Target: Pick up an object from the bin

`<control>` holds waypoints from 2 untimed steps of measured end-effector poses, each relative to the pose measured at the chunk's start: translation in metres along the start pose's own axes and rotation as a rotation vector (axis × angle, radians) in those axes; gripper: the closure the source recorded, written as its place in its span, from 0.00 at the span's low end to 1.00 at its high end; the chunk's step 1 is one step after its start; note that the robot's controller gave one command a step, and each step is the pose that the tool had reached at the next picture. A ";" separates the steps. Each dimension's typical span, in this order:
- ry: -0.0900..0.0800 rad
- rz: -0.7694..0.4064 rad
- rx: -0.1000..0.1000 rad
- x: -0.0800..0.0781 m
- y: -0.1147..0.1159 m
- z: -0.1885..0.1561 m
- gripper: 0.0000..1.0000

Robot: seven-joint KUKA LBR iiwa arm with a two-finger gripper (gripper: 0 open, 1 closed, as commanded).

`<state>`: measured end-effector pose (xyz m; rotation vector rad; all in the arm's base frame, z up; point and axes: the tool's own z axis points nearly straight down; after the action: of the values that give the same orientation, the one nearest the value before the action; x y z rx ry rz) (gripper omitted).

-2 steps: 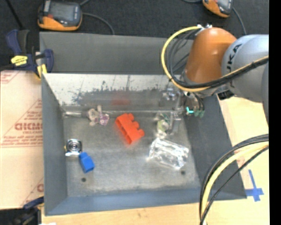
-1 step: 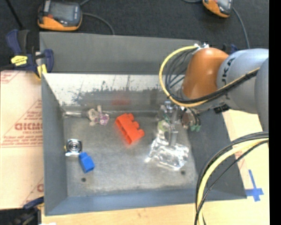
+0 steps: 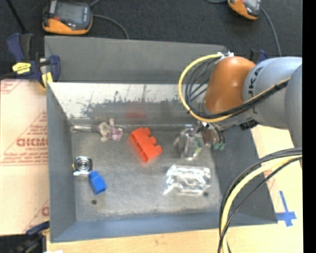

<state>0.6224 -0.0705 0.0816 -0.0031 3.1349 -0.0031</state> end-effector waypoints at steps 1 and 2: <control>-0.006 0.020 0.003 0.020 -0.039 -0.116 1.00; 0.002 0.017 0.000 0.022 -0.037 -0.111 0.00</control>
Offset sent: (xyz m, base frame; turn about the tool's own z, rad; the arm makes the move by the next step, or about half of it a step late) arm -0.0234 -0.0352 0.1096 0.0139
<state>0.6000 -0.1077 0.1924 0.0237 3.1368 -0.0037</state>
